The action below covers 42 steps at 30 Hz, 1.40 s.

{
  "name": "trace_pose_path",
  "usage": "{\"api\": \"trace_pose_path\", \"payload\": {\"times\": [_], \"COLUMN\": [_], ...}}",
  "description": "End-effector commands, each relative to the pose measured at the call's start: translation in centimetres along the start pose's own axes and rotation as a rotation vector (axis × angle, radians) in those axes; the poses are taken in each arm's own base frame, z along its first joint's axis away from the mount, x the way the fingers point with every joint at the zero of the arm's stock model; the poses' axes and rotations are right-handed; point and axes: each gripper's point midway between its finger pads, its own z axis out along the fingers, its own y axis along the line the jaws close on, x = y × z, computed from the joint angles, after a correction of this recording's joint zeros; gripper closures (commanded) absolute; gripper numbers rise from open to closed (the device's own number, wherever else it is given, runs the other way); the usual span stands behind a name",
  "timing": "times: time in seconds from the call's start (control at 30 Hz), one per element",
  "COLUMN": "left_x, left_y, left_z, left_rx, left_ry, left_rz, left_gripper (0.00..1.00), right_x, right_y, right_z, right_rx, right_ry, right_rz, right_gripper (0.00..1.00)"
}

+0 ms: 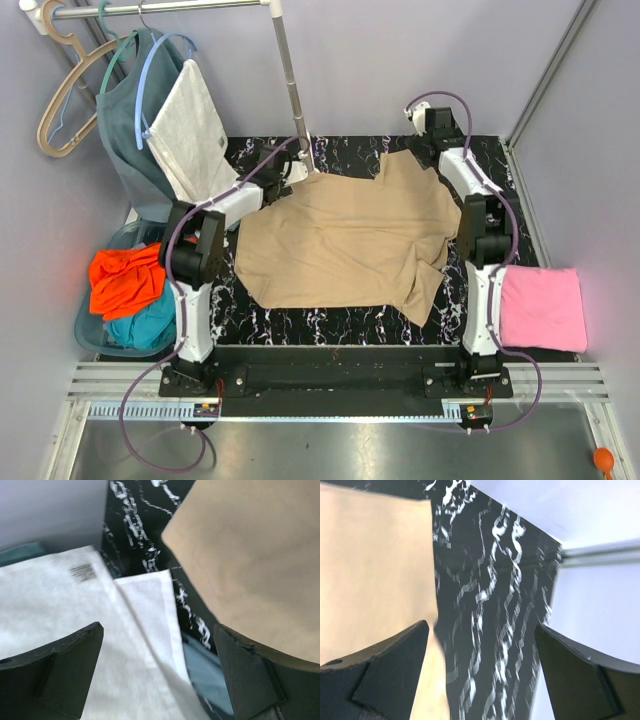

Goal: Fold and stack the t-shirts
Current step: Flatten the tshirt out

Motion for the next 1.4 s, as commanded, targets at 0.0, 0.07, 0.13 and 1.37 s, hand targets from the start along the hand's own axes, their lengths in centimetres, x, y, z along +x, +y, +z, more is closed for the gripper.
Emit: {"api": "trace_pose_path", "payload": {"times": [0.0,0.07,0.13,1.37], "left_x": [-1.0,0.2,1.1,7.5], "left_y": [3.3,1.1,-0.6,-13.6], "left_z": [-6.1,-7.2,-9.3,-14.9], "left_rx": [-0.080,-0.035,-0.003,0.193], "left_ry": [-0.075,-0.063,-0.075,-0.071], "left_rz": [-0.082,-0.068,-0.067,-0.029], "left_gripper": [0.01,0.01,0.01,0.01], "right_x": [-3.0,0.3,1.7,22.7], "right_y": [-2.2,-0.5,-0.1,14.4], "right_z": [-8.1,-10.7,-14.1,-25.7], "right_rx": [0.014,-0.047,-0.078,-0.550], "right_ry": [-0.096,-0.036,-0.035,0.111], "right_rz": [0.016,-0.020,-0.040,-0.042], "right_gripper": [0.04,0.04,0.04,0.04]}}
